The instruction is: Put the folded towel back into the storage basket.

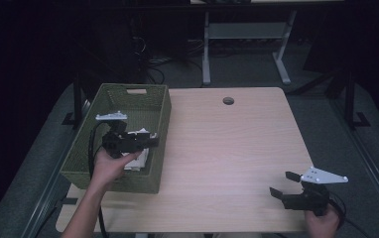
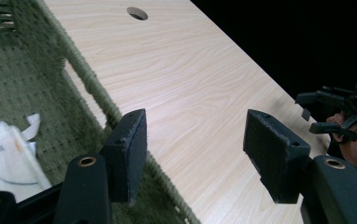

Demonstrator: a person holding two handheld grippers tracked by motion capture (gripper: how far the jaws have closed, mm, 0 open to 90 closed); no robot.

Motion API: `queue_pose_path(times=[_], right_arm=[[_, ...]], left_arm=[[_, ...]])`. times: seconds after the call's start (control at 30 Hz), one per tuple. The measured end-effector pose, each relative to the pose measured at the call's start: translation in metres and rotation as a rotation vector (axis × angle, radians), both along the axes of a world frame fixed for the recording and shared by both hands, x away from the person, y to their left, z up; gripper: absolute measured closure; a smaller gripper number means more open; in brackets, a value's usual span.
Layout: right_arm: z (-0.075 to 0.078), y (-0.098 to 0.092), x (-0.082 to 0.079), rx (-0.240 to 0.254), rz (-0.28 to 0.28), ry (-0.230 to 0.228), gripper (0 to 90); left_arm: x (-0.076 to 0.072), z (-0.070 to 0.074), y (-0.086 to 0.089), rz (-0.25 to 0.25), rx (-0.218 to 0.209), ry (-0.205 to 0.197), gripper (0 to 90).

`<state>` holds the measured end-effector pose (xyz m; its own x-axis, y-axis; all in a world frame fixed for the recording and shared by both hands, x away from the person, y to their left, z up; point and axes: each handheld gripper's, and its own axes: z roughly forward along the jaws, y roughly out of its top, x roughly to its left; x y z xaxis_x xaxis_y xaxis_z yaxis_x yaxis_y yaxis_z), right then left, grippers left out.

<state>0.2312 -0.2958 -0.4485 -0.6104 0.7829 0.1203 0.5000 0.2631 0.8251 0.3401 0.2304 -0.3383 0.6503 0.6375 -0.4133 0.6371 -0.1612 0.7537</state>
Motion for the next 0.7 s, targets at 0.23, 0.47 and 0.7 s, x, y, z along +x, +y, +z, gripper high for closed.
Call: queue_pose_path(times=[0.23, 0.47, 0.7], right_arm=[[0.0, 0.0, 0.0, 0.004, 0.003, -0.005, 13.8], [0.001, -0.001, 0.0, 0.009, 0.004, -0.008, 13.8], [0.001, -0.002, 0.001, 0.014, 0.001, -0.009, 13.9]], left_arm=[[-0.001, 0.002, -0.016, -0.017, 0.004, -0.011, 40.5], [0.001, 0.001, -0.037, -0.047, 0.011, -0.013, 40.4], [0.004, -0.002, -0.055, -0.056, 0.002, -0.013, 40.4]])
